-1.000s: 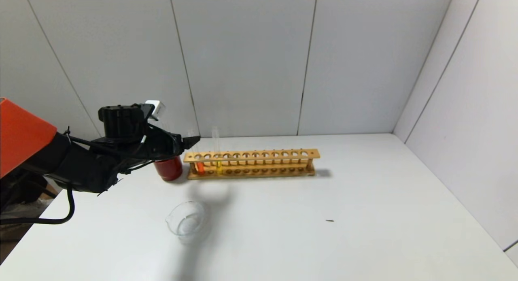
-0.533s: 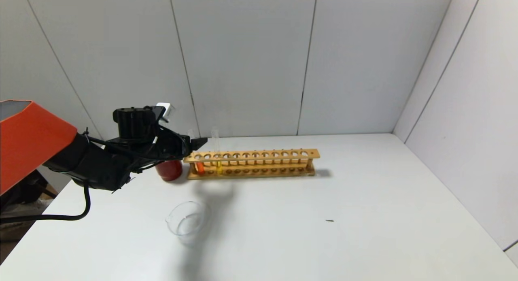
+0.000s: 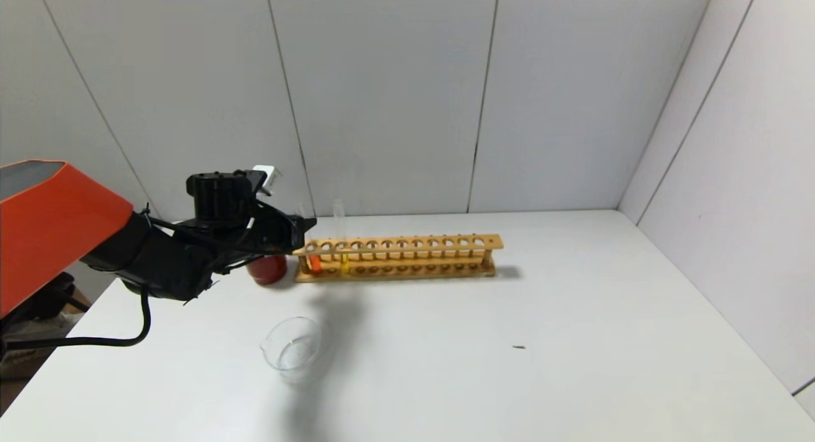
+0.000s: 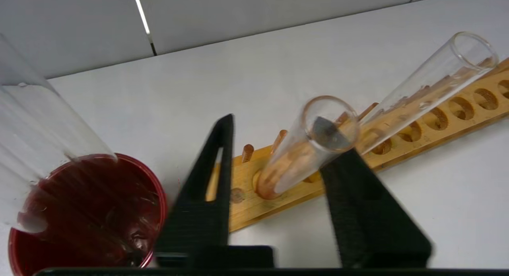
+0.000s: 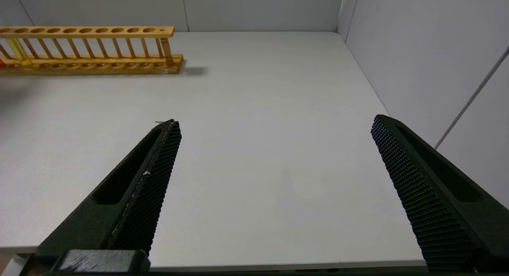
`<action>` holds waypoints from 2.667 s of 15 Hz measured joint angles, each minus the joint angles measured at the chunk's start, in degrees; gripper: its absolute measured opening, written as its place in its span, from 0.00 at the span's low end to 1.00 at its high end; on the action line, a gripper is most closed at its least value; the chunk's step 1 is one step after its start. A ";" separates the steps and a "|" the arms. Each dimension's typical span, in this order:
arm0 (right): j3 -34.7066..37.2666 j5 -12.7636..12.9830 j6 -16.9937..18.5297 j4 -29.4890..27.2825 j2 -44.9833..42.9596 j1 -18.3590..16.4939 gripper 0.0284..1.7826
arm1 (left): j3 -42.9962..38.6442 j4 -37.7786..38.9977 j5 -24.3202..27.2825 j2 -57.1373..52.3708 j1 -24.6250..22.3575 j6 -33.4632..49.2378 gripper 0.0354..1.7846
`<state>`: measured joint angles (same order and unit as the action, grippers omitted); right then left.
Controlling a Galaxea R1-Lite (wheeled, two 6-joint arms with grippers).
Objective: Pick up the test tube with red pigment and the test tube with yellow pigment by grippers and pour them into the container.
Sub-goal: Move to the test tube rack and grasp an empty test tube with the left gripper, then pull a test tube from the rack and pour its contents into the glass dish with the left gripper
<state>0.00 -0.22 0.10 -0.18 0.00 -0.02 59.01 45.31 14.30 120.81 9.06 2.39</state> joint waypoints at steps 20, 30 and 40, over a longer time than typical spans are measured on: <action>0.00 -0.02 -0.02 0.02 0.00 0.00 0.98 | -8.17 -5.74 -0.30 -27.78 0.26 -3.60 0.16; 0.00 -0.02 0.00 0.00 0.00 0.00 0.98 | -30.88 -6.67 7.52 -36.90 -5.64 -34.74 0.16; 0.00 -0.02 0.00 0.00 0.00 0.02 0.98 | -24.34 -12.61 11.93 -31.81 -4.99 -54.61 0.16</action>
<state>0.00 -0.24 0.10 -0.18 0.00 0.00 34.67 32.71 26.23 89.00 4.07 -52.22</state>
